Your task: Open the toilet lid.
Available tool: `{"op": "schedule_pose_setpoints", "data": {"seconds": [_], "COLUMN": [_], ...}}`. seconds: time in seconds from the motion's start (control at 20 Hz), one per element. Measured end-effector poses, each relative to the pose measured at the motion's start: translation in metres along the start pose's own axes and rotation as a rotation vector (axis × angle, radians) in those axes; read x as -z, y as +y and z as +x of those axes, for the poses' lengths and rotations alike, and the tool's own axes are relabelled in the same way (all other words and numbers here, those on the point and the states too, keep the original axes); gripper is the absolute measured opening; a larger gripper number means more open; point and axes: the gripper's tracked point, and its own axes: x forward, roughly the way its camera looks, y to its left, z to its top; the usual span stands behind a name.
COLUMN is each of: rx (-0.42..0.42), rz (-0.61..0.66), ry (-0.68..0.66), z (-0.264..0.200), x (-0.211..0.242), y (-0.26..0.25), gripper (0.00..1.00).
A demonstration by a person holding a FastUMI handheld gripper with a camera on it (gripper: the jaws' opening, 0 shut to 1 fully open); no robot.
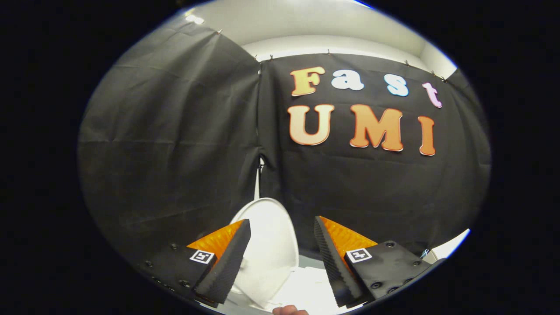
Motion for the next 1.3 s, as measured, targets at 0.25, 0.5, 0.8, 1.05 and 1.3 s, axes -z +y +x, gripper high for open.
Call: {"op": "schedule_pose_setpoints", "data": {"seconds": [0.25, 0.5, 0.8, 1.05, 1.3], "rx": [0.115, 0.213, 0.294, 0.326, 0.335], "rz": [-0.027, -0.015, -0.034, -0.041, 0.001], "ry": [-0.023, -0.04, -0.058, -0.044, -0.026], "z": [-0.02, -0.045, -0.095, -0.136, -0.19], "x": [-0.008, -0.015, -0.008, 0.011, 0.053], "y": [-0.099, -0.191, -0.274, -0.318, -0.349], "gripper": [0.93, 0.93, 0.94, 0.94, 0.94]}}
